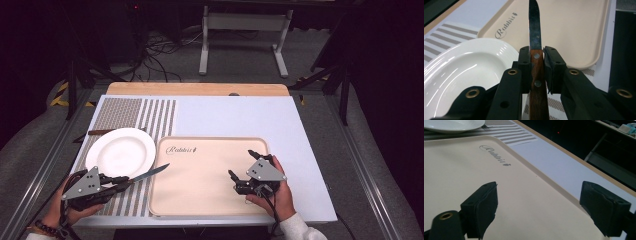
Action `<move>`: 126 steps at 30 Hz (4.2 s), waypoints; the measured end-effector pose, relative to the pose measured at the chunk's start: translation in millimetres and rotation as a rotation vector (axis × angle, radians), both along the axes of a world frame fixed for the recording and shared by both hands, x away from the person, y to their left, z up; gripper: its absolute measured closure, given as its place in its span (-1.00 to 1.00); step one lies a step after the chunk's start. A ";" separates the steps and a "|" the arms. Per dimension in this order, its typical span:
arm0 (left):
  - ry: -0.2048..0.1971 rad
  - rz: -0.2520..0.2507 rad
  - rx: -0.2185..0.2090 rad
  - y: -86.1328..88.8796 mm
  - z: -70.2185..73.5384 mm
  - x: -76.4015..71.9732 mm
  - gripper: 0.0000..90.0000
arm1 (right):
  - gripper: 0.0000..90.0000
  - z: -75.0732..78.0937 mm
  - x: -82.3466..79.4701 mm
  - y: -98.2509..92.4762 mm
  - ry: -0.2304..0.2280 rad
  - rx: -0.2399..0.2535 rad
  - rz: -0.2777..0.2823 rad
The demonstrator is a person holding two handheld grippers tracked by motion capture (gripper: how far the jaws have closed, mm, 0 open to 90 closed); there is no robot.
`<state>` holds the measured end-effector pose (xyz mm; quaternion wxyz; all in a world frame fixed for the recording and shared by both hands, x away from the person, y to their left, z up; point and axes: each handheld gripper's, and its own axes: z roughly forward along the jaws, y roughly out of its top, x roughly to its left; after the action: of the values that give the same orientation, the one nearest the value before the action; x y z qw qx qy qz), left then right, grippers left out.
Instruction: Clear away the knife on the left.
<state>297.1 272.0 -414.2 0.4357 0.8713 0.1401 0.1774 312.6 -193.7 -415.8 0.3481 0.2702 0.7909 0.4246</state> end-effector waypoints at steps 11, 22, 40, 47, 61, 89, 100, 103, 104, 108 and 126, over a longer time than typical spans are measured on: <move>-0.014 0.018 0.008 -22.0 4.7 10.8 0.72 | -0.65 1.2 -1.0 -1.3 -0.011 0.004 -0.008; -0.023 0.039 0.005 -42.3 6.7 23.4 0.72 | -0.65 2.2 -1.1 -2.7 -0.018 0.007 -0.010; 0.022 0.197 0.028 -101.9 3.4 35.7 0.72 | -0.65 3.4 -1.2 -5.0 -0.023 0.013 -0.018; 0.046 0.225 0.015 -127.0 -5.6 31.2 0.72 | -0.65 3.7 -2.0 -5.3 -0.022 0.015 -0.011; 0.100 0.171 0.051 -153.1 -27.7 18.0 0.71 | -0.65 2.8 -1.1 -5.9 -0.015 0.015 -0.004; 0.101 0.152 0.075 -156.6 -33.2 17.2 0.68 | -0.65 2.6 -0.8 -7.5 -0.014 0.014 -0.007; 0.130 0.058 0.080 -142.4 -22.3 36.3 1.00 | -0.65 2.1 -0.4 -7.4 -0.012 0.014 -0.007; 0.129 -0.023 0.127 -150.4 -19.7 37.3 1.00 | -0.65 1.5 -0.2 -7.2 -0.010 0.012 -0.006; 0.129 -0.023 0.127 -150.4 -19.7 37.3 1.00 | -0.65 1.5 -0.2 -7.2 -0.010 0.012 -0.006; 0.132 -0.101 0.187 -169.4 -22.5 36.2 1.00 | -0.65 1.4 -1.7 -7.3 -0.006 0.015 -0.006; 0.104 -0.177 0.364 -204.1 -32.7 42.3 1.00 | -0.64 -3.4 -7.8 -11.0 0.011 0.001 -0.017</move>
<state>339.3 67.9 -446.9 0.2771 0.9525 0.0507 0.1157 304.9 -204.7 -419.2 0.3471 0.2797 0.7902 0.4206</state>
